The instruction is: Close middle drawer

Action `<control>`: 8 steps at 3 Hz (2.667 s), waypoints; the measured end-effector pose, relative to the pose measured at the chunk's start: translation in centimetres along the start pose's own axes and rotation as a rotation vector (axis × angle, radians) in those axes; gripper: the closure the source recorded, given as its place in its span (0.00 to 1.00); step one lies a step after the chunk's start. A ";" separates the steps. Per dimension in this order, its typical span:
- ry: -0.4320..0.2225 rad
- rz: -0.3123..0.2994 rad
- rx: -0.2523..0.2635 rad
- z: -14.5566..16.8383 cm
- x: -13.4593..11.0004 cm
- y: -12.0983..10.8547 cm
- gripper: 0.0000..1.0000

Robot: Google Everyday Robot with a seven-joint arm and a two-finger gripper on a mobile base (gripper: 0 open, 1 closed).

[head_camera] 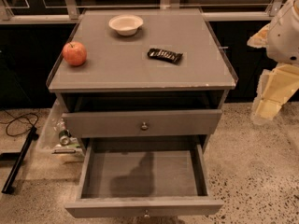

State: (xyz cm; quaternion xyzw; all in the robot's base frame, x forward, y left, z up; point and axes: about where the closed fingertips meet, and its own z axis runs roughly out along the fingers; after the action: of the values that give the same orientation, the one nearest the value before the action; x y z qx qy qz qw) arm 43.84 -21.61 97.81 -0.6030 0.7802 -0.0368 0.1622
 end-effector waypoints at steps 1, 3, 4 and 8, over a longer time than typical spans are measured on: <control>0.000 0.000 0.000 0.0 0.0 0.0 0.00; -0.077 0.033 -0.076 3.7 2.2 2.3 0.00; -0.155 0.046 -0.124 7.2 3.3 4.8 0.00; -0.323 0.010 -0.297 22.3 6.4 14.4 0.88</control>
Offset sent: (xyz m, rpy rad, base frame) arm -0.0102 -0.0070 -0.0331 0.0695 0.0629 0.0151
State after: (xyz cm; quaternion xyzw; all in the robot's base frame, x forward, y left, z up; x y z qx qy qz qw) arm 35.65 -20.74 71.77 -0.6144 0.7439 0.1767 0.1946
